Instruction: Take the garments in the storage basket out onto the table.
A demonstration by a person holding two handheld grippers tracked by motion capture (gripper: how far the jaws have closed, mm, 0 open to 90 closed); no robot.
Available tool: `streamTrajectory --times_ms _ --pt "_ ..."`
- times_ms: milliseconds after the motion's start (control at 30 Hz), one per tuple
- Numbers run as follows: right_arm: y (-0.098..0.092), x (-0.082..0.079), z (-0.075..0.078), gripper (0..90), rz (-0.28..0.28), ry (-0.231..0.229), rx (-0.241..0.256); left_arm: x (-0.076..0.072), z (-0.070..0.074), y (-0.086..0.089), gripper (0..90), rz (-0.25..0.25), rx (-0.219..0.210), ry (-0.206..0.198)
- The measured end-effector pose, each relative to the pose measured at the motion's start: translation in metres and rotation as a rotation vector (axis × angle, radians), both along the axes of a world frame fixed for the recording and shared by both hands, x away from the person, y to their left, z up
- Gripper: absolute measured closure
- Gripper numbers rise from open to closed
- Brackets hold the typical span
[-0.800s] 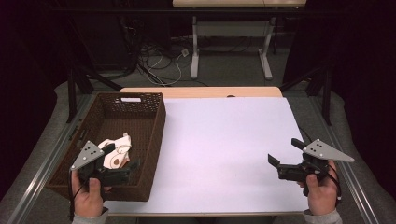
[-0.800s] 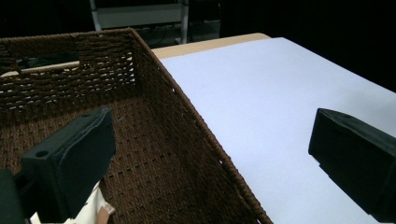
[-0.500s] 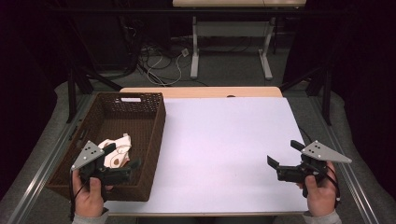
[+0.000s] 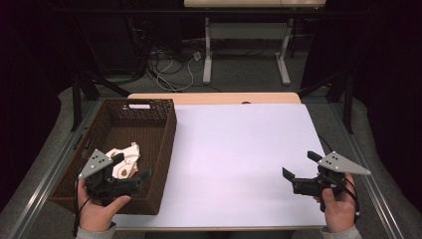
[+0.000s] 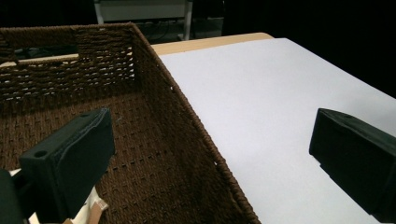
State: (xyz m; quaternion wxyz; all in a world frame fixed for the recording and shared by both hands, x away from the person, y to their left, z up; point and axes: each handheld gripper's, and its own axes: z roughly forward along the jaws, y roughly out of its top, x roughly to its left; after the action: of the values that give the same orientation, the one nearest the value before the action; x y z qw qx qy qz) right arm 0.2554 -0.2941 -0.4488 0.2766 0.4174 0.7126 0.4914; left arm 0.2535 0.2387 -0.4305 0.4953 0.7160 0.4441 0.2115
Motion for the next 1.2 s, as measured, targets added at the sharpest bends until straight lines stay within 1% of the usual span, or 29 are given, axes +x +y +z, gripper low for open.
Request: streamTrajectory --times_ms 100,133,200,233,267,300,367,467,500,567,667,733,767,867,900,933,1067,1100,1133,1167,1200 --pt "-0.002 0.001 0.0 1.3 -0.008 -0.007 0.003 -0.001 0.001 -0.001 0.3 -0.006 0.013 -0.004" --pt "-0.003 0.001 0.0 1.3 -0.014 -0.006 0.005 -0.002 0.002 -0.001 0.3 -0.006 0.002 -0.003" --pt "-0.005 0.002 0.0 1.3 -0.026 -0.007 0.003 -0.001 0.004 0.001 0.3 -0.024 0.0 -0.003" --pt "-0.006 0.002 -0.001 1.6 -0.031 -0.006 0.007 -0.001 0.004 0.001 0.3 -0.024 0.0 -0.003" --pt "-0.008 0.001 0.0 2.2 -0.036 0.003 0.007 -0.001 0.006 0.002 0.4 -0.026 0.002 -0.007" --pt "-0.009 0.001 0.0 2.2 -0.03 0.002 0.015 -0.001 0.008 0.003 0.4 -0.027 0.0 -0.016" --pt "-0.01 0.0 -0.001 2.2 -0.031 0.004 0.008 -0.001 0.011 0.007 0.5 -0.025 -0.016 -0.023" --pt "-0.01 0.001 -0.002 2.2 -0.031 0.002 0.012 0.002 0.014 0.01 0.4 -0.013 -0.006 -0.03" --pt "-0.01 0.001 -0.002 2.2 -0.031 0.002 0.012 0.003 0.015 0.011 0.4 -0.016 0.007 -0.032" --pt "-0.011 0.002 -0.003 2.2 -0.036 0.015 0.002 0.006 0.017 0.011 0.5 -0.025 0.012 -0.019" --pt "-0.011 0.005 -0.005 2.2 -0.03 0.007 0.001 0.009 0.021 0.012 0.5 -0.035 0.017 -0.016" --pt "-0.01 0.005 -0.003 2.4 -0.048 0.011 0.005 0.011 0.022 0.013 0.5 -0.046 0.016 -0.006" --pt "-0.01 0.005 -0.003 2.4 -0.048 0.011 0.005 0.012 0.023 0.014 0.5 -0.049 0.021 -0.001" --pt "-0.01 0.005 -0.003 2.4 -0.061 0.013 0.008 0.014 0.026 0.018 0.5 -0.041 0.039 0.009" --pt "-0.009 0.008 -0.005 3.0 -0.085 0.021 0.029 0.015 0.026 0.02 0.5 -0.036 0.045 0.016" --pt "-0.009 0.009 -0.005 3.6 -0.094 0.032 0.027 0.015 0.027 0.022 0.4 -0.031 0.048 0.02" --pt "-0.004 0.012 -0.005 3.6 -0.094 0.037 0.013 0.017 0.028 0.031 0.5 -0.018 0.05 0.028" --pt "-0.001 0.013 -0.006 3.6 -0.095 0.027 0.019 0.018 0.028 0.033 0.5 -0.014 0.049 0.032" --pt "0.0 0.014 -0.005 3.6 -0.082 0.039 0.019 0.019 0.027 0.035 0.5 -0.011 0.048 0.035" --pt "0.005 0.016 -0.004 3.6 -0.079 0.05 0.018 0.02 0.027 0.037 0.5 -0.009 0.043 0.039" --pt "0.005 0.016 -0.004 3.6 -0.079 0.05 0.018 0.02 0.027 0.039 0.5 -0.008 0.047 0.038"
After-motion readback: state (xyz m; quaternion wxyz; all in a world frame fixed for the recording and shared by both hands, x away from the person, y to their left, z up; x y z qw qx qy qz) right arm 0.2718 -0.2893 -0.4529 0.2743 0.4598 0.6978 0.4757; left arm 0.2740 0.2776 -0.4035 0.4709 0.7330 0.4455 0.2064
